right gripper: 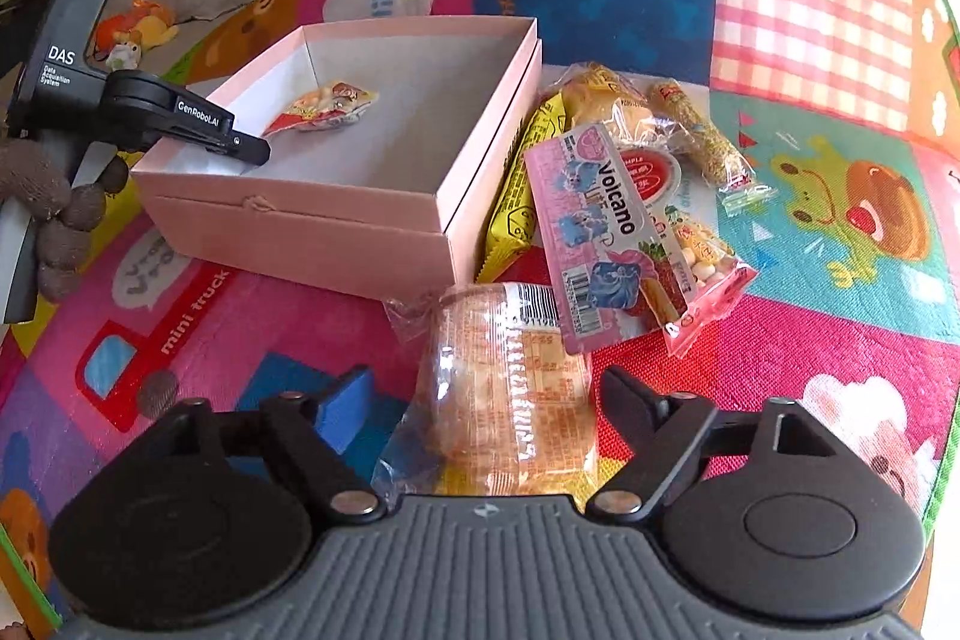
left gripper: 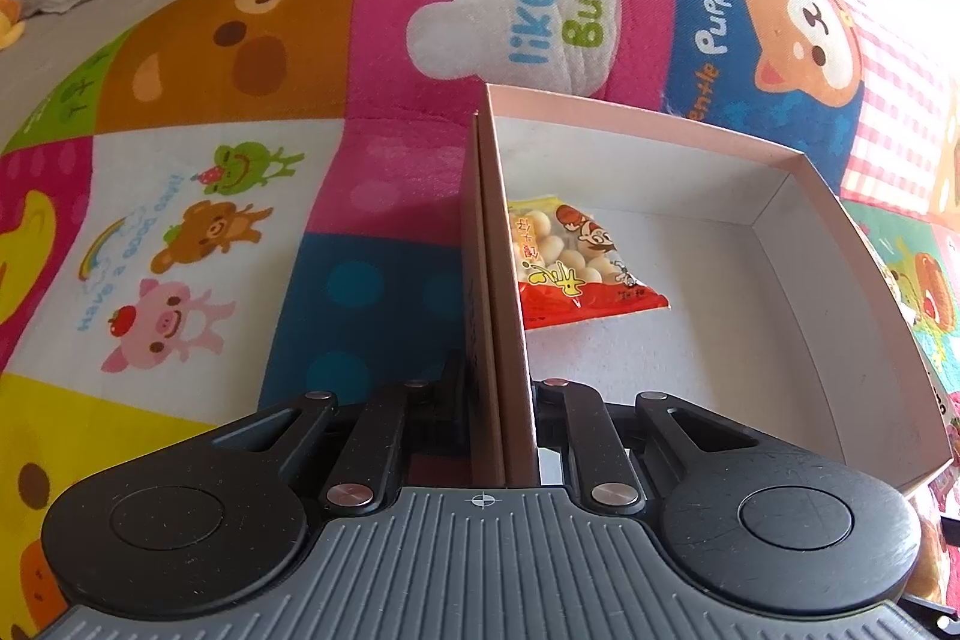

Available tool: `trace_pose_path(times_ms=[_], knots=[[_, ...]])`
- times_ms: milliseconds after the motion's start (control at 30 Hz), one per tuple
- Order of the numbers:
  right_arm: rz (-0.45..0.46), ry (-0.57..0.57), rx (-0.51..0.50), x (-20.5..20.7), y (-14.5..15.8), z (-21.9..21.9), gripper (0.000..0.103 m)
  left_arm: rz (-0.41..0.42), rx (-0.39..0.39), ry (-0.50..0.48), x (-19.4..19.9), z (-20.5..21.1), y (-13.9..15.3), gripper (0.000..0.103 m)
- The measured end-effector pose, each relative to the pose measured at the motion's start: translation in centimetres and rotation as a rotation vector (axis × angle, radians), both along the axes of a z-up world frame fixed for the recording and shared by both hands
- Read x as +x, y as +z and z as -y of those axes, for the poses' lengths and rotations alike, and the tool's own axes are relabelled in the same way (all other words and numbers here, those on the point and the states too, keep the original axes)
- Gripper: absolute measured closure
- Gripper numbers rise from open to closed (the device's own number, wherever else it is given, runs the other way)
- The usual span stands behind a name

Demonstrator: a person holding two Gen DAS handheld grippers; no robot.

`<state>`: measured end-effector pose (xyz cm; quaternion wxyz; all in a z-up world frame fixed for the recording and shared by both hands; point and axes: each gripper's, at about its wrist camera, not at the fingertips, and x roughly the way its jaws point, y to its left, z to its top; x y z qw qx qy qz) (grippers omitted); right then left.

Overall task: Organize objects
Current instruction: 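Grasp the wrapped bread roll with the right gripper and place it in the box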

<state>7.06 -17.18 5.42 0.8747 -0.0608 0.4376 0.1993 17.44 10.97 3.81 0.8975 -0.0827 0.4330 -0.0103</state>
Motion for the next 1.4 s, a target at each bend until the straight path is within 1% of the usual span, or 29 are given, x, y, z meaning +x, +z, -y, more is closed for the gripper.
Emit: trace_pose_path(times_ms=[133, 200, 300, 400, 500, 600, 700, 733, 800, 833, 867, 900, 967, 1000, 1133, 1233, 1267, 1367, 1400], knots=[[-0.039, 0.025, -0.033, -1.7, 0.3, 0.1, 0.038, 0.002, 0.0, -0.003, 0.0, 0.0, 0.0, 0.088], [-0.069, 0.056, -0.04, -2.8, 0.6, -0.1, 0.041, 0.002, 0.0, -0.004, 0.0, 0.0, 0.0, 0.088], [-0.12, 0.11, -0.008, -4.4, 1.6, -0.9, 0.047, 0.003, 0.0, -0.004, 0.0, 0.0, 0.0, 0.088], [-0.122, 0.158, 0.034, -5.7, 3.1, -2.0, 0.047, 0.002, -0.002, -0.005, 0.0, 0.0, 0.0, 0.088], [-0.061, 0.18, 0.097, -6.0, 5.9, -3.0, 0.048, 0.001, 0.0, -0.007, 0.0, 0.0, 0.0, 0.088], [0.069, 0.161, 0.158, -5.0, 10.1, -3.9, 0.048, -0.003, -0.001, -0.008, 0.1, 0.0, 0.1, 0.088], [0.173, 0.126, 0.229, -2.6, 13.9, -4.6, 0.048, -0.006, -0.003, -0.007, 0.2, 0.0, 0.1, 0.088], [0.195, 0.117, 0.242, -1.6, 14.8, -5.1, 0.048, -0.006, -0.003, -0.007, 0.1, -0.1, 0.1, 0.088], [0.193, 0.103, 0.267, 0.6, 15.7, -6.3, 0.046, -0.006, -0.004, -0.007, 0.1, -0.1, 0.1, 0.088], [0.185, 0.114, 0.278, 1.5, 15.6, -7.0, 0.038, -0.006, -0.006, -0.007, 0.1, -0.1, 0.1, 0.088], [0.186, 0.123, 0.277, 2.4, 15.4, -7.8, 0.027, -0.005, -0.008, -0.006, 0.1, -0.1, 0.0, 0.088], [0.2, 0.11, 0.254, 3.0, 15.1, -8.4, 0.025, -0.003, -0.009, -0.007, 0.1, -0.2, 0.0, 0.088], [0.225, 0.094, 0.205, 3.5, 14.4, -9.1, 0.025, 0.0, -0.012, -0.01, 0.0, -0.3, 0.0, 0.088], [0.231, 0.086, 0.202, 3.5, 13.9, -8.9, 0.025, 0.002, -0.014, -0.012, 0.0, -0.3, 0.0, 0.088], [0.244, 0.008, 0.175, 2.9, 12.1, -6.0, 0.023, 0.004, -0.014, -0.019, 0.0, -0.4, -0.1, 0.087], [0.278, -0.078, 0.074, 1.8, 9.8, -3.1, 0.017, 0.007, -0.014, -0.018, -0.1, -0.4, -0.1, 0.087], [0.279, -0.1, 0.028, 1.4, 8.7, -2.2, 0.017, 0.007, -0.013, -0.018, -0.1, -0.3, -0.1, 0.087], [0.246, -0.135, -0.095, 0.5, 5.2, -0.1, 0.016, 0.006, -0.007, -0.019, -0.1, -0.3, -0.1, 0.087], [0.233, -0.141, -0.118, 0.3, 4.3, 0.3, 0.017, 0.006, -0.005, -0.018, -0.1, -0.2, 0.0, 0.087]])
